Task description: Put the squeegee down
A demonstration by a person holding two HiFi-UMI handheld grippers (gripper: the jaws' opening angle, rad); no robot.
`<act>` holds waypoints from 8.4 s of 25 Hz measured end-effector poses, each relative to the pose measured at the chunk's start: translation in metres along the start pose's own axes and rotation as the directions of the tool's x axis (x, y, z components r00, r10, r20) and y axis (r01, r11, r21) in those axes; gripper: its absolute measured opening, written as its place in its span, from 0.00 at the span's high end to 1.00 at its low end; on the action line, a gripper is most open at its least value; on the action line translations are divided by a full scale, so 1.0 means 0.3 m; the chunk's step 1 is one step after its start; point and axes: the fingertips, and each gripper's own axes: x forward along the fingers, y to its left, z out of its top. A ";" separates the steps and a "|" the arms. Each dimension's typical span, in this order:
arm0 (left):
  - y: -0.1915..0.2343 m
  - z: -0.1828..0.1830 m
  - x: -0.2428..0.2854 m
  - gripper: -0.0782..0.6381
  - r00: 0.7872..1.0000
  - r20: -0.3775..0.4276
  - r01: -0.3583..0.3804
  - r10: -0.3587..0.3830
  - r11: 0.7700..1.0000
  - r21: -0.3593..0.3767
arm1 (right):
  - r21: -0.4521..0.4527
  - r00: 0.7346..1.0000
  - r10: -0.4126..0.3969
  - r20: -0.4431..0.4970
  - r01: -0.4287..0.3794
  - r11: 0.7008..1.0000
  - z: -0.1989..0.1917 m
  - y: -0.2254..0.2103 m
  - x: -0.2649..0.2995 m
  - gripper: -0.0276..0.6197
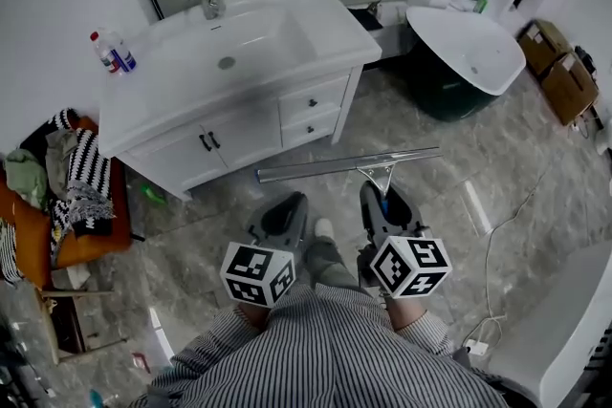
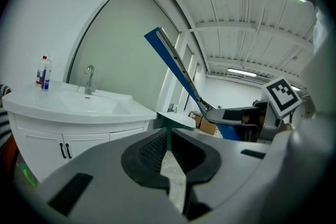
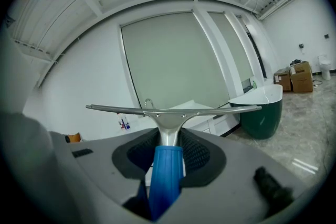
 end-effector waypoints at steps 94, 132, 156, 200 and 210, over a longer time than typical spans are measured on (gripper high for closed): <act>1.268 0.783 1.572 0.85 0.991 -0.020 -0.137 0.136 0.988 -0.076 | -0.042 0.984 0.096 -0.150 -0.103 0.994 0.648 -0.390 2.053 0.77; 1.505 0.589 1.888 0.85 0.977 -0.183 -0.135 0.107 0.980 -0.146 | -0.135 0.925 0.111 -0.364 -0.171 0.976 0.503 -0.502 2.621 0.77; 1.618 0.494 1.987 0.85 0.968 -0.199 -0.190 0.150 0.962 -0.198 | -0.118 0.884 0.077 -0.461 -0.148 0.982 0.325 -0.564 2.820 0.76; 1.517 0.644 1.889 0.85 0.979 -0.111 -0.186 0.168 0.967 -0.175 | -0.186 0.918 0.088 -0.387 -0.172 0.967 0.468 -0.453 2.654 0.69; 1.452 0.736 1.814 0.85 0.988 -0.058 -0.147 0.141 0.979 -0.139 | -0.189 0.953 0.113 -0.282 -0.171 0.967 0.623 -0.389 2.512 0.82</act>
